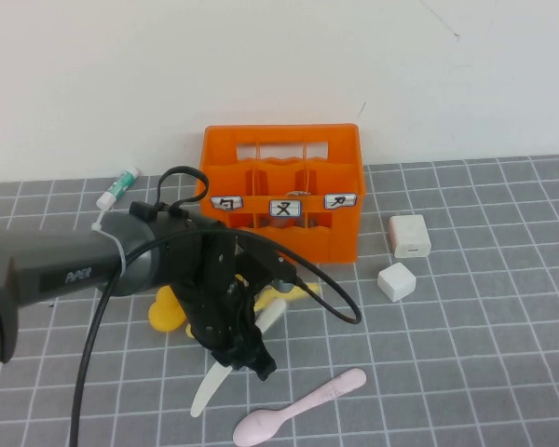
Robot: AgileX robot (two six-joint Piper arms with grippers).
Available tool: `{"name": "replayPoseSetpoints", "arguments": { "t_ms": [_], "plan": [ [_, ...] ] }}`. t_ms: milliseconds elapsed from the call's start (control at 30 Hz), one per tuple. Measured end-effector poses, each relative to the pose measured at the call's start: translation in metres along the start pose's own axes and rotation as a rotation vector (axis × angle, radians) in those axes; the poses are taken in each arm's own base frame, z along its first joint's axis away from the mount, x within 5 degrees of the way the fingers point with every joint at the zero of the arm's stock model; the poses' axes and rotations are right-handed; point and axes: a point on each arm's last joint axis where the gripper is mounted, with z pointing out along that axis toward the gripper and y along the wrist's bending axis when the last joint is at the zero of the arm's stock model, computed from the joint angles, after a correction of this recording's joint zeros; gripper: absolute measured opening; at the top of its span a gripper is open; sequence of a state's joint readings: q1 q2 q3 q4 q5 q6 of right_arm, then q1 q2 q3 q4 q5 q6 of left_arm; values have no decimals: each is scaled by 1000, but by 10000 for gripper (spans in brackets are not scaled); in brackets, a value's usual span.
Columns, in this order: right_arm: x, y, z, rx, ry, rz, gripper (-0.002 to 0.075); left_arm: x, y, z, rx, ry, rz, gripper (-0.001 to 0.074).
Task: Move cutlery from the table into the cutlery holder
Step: Pick up the knife
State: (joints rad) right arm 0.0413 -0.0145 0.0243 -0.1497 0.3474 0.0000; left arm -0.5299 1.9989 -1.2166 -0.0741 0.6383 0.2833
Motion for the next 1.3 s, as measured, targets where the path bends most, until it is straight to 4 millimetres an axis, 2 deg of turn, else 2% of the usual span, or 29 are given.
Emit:
{"name": "replayPoseSetpoints", "arguments": {
  "t_ms": [33, 333, 467, 700, 800, 867, 967, 1033, 1167, 1233, 1300],
  "plan": [
    [0, 0, 0, 0, 0, 0, 145, 0, 0, 0, -1, -3, 4, 118],
    [0, 0, 0, 0, 0, 0, 145, -2, -3, -5, 27, -27, -1, 116],
    [0, 0, 0, 0, 1, 0, 145, -2, -5, -28, 27, -75, -4, 29],
    [0, 0, 0, 0, 1, 0, 145, 14, -14, -77, 5, -246, -28, 2],
    [0, 0, 0, 0, 1, 0, 145, 23, -16, -86, -6, -335, -57, 1],
    [0, 0, 0, 0, 1, 0, 145, 27, -17, -86, -12, -344, -53, 1],
    [0, 0, 0, 0, 1, 0, 145, 30, -18, -80, -13, -325, -17, 44],
    [0, 0, 0, 0, 1, 0, 145, 29, -20, -72, -9, -307, 5, 118],
    [0, 0, 0, 0, 1, 0, 145, 23, -23, -55, 4, -275, 7, 328],
    [0, 0, 0, 0, 1, 0, 145, 17, -22, -48, 13, -260, -19, 367],
    [0, 0, 0, 0, 1, 0, 145, 8, -21, -40, 24, -240, -42, 372]
  ]
}}
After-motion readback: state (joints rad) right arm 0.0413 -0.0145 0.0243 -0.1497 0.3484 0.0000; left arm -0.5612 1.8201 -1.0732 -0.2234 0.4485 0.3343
